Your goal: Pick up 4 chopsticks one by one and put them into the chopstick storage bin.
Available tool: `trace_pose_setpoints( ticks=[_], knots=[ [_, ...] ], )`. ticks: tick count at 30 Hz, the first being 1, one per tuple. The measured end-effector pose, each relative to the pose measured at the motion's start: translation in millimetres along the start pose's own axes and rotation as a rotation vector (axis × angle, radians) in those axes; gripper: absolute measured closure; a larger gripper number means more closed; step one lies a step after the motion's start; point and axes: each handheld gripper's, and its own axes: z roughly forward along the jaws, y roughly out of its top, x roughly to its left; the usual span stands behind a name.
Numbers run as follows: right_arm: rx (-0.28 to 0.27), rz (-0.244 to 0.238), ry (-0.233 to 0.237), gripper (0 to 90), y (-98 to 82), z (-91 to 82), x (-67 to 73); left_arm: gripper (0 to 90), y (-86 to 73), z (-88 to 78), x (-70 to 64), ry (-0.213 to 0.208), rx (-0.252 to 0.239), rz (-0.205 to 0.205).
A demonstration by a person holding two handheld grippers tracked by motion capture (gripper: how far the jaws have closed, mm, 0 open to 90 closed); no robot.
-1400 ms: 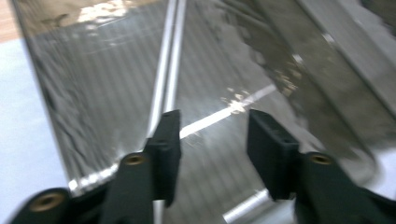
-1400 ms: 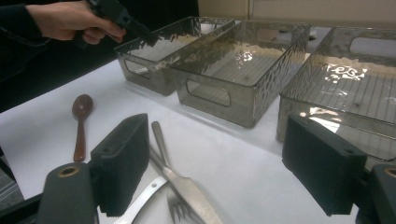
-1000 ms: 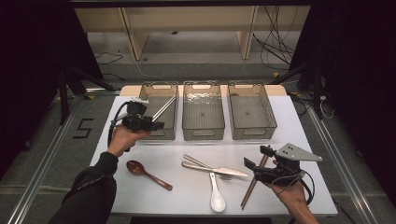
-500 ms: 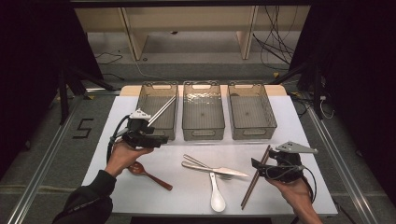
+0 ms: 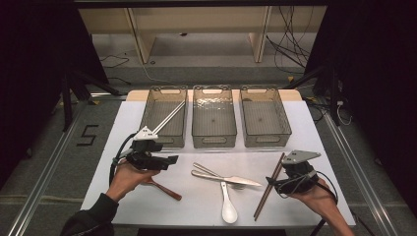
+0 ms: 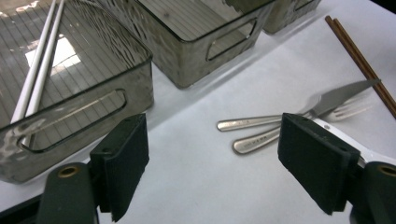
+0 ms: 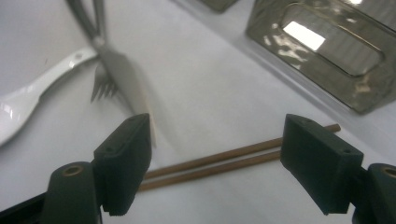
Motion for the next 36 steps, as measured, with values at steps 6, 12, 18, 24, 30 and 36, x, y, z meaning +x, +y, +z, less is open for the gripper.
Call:
trace_pose_setpoints(
  ticks=[6,12,18,24,30,36],
  knots=[
    [0.099,-0.165,0.104,24.3,1.1,5.2,1.7,23.7,-5.4,-1.8,-2.1,0.000,0.007,-0.001],
    [0.165,-0.228,0.157,24.1,-0.3,14.1,-2.2,23.7,-9.0,-5.6,-1.9,0.002,0.005,-0.011],
    [0.216,-0.339,0.215,24.9,0.5,20.5,-7.0,23.6,-11.7,-7.4,-2.3,0.003,0.010,-0.009],
    [0.270,-0.447,0.261,25.2,3.1,30.7,-8.6,23.6,-13.4,-8.2,-3.5,0.007,0.009,-0.014],
    [0.286,-0.455,0.269,25.8,3.2,37.3,-11.6,23.5,-15.0,-9.1,-3.3,0.008,0.011,-0.008],
    [0.316,-0.479,0.275,27.2,2.6,41.2,-13.0,23.5,-15.6,-9.6,-3.1,0.010,0.010,-0.012]
  ],
)
